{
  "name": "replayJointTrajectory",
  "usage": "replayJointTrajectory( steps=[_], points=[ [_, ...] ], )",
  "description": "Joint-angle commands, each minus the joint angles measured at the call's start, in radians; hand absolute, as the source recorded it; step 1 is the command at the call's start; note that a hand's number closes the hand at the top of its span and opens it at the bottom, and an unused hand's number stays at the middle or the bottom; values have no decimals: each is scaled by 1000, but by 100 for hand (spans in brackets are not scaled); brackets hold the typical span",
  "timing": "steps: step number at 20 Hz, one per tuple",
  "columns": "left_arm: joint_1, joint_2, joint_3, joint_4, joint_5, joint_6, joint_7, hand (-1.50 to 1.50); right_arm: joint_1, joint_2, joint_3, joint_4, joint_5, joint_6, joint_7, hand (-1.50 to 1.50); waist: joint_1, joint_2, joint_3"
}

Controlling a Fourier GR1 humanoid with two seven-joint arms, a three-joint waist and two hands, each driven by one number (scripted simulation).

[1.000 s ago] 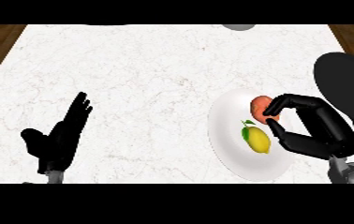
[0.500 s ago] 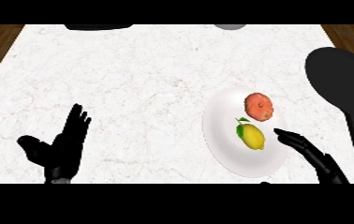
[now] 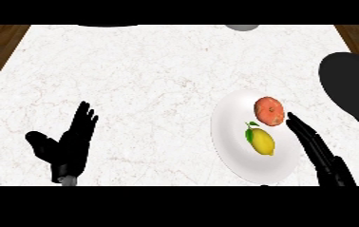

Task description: Pick the lemon from the plate and place it in the pan

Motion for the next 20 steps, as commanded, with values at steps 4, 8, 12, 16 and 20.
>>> replayJointTrajectory(
  steps=[4, 8, 12, 16, 20],
  points=[
    [-24, 2, -25, 26, -10, -8, 57, 0, -154, -125, 35, -5, 176, 279, 397, -150, 23, 13, -10],
    [-18, -31, -33, 40, -19, 3, 31, 0, -267, -179, 68, 25, 206, 486, 572, -150, 33, 12, -9],
    [27, -35, -25, 29, -11, -14, 12, 0, -496, -86, 116, 111, 200, 647, 705, -150, 39, 9, -6],
    [-32, -16, 20, 63, -19, -12, 53, 0, -616, -23, 88, 243, 181, 714, 668, -150, 16, 7, -4],
    [-15, -56, 7, 99, -32, -12, -4, 0, -602, -12, 125, 288, 153, 844, 748, -150, 10, 8, -5]
  ],
)
